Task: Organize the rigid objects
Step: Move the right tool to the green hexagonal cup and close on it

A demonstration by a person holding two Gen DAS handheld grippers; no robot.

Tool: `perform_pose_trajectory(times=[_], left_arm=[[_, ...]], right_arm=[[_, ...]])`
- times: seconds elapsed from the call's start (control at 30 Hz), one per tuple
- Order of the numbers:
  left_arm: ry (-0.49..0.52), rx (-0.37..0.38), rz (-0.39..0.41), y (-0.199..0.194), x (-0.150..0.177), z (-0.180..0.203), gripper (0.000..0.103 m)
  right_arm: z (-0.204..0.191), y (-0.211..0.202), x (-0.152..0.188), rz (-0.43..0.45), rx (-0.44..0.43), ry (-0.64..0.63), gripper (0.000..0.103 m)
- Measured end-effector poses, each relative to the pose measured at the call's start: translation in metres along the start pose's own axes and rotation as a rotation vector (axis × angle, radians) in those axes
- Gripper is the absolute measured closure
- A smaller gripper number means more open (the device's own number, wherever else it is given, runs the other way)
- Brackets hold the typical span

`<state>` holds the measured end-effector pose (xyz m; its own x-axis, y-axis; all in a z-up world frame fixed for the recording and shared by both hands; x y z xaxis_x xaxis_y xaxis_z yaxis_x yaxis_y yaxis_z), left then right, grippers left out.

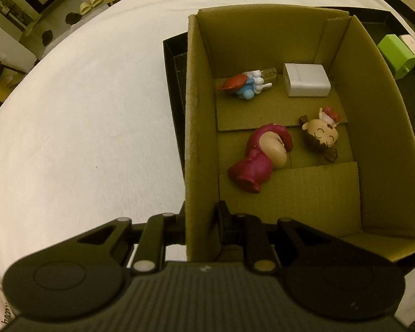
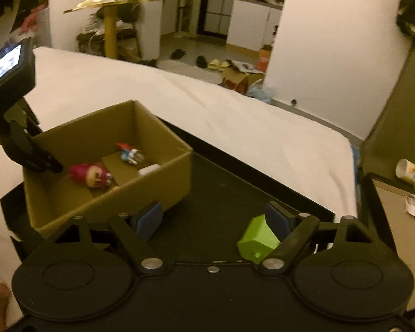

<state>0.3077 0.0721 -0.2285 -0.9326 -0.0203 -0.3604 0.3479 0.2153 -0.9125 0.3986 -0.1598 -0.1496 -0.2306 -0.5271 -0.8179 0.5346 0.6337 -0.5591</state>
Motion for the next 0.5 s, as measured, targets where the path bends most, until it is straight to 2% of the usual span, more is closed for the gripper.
perform_pose_trajectory(times=[0.23, 0.5], left_arm=[[0.001, 0.003, 0.002, 0.000, 0.001, -0.001, 0.086], [0.005, 0.003, 0.003, 0.000, 0.000, -0.001, 0.086]], right_arm=[[0.025, 0.005, 0.022, -0.009, 0.055, 0.086, 0.022], [0.041, 0.008, 0.046, -0.026, 0.104, 0.121, 0.026]])
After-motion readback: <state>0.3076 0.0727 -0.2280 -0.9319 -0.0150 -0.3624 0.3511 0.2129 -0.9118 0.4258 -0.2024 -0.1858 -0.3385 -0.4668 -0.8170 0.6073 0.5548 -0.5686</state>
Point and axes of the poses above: each gripper's, at about its wrist camera, not at the fingertips, and y roughly the way its jaws point, z to its right, x to its underside, the point moved 6 cm from there along y, roughly the way its jaws point, and after that the axes turned 9 degrees about z, right-handed, at the moved point
